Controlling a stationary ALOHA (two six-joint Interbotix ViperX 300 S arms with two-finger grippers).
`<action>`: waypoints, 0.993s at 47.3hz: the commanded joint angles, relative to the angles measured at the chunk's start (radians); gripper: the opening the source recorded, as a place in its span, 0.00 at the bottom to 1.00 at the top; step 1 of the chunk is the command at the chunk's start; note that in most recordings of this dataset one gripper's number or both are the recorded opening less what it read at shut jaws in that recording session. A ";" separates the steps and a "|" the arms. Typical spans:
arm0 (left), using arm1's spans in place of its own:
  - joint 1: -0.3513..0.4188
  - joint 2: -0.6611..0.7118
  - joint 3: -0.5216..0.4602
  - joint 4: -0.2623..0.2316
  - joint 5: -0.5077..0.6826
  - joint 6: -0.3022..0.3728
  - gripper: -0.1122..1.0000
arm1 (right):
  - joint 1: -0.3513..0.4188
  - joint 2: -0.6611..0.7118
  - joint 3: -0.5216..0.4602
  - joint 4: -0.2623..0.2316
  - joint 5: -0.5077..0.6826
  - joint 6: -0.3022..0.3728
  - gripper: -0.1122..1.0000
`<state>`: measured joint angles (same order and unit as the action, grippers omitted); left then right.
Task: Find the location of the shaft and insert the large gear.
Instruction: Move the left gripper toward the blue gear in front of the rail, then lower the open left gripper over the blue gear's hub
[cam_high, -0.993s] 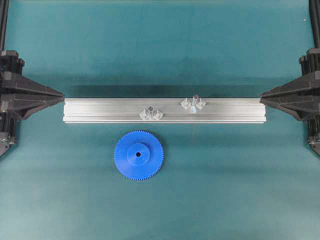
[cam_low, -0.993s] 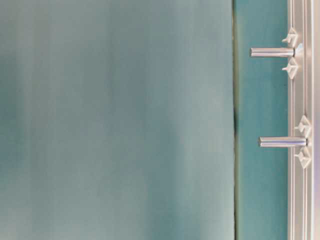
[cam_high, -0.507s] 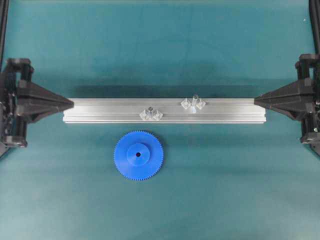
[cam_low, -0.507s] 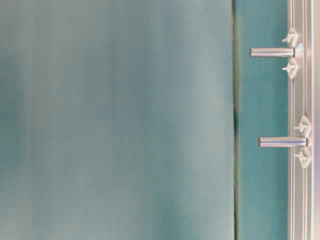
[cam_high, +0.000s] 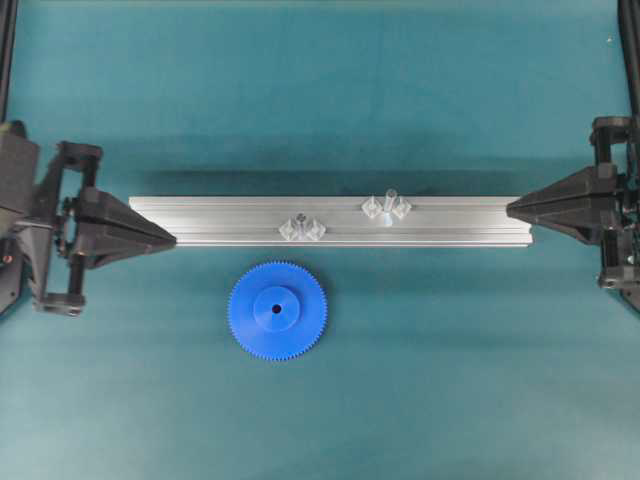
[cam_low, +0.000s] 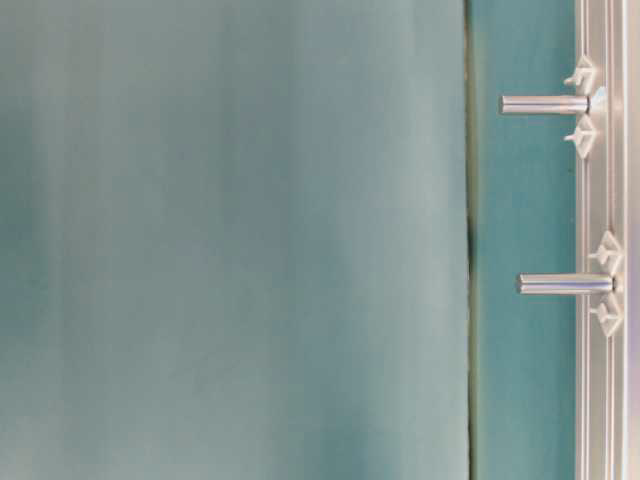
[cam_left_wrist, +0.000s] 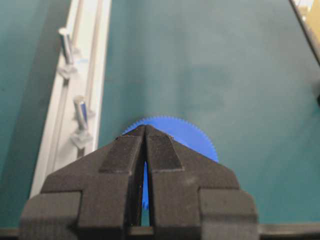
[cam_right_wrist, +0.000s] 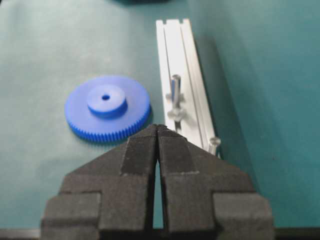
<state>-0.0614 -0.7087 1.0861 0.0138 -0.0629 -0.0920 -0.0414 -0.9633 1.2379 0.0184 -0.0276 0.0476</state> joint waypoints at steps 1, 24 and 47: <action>-0.009 0.041 -0.041 0.002 0.008 -0.002 0.10 | -0.003 0.005 -0.006 0.000 -0.003 0.012 0.10; -0.044 0.308 -0.199 0.002 0.155 -0.014 0.10 | -0.005 0.002 -0.003 0.000 0.034 0.014 0.10; -0.054 0.505 -0.362 0.002 0.307 -0.017 0.10 | -0.005 0.000 0.000 0.002 0.035 0.014 0.10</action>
<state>-0.1120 -0.2132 0.7655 0.0138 0.2255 -0.1074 -0.0445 -0.9679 1.2487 0.0184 0.0123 0.0522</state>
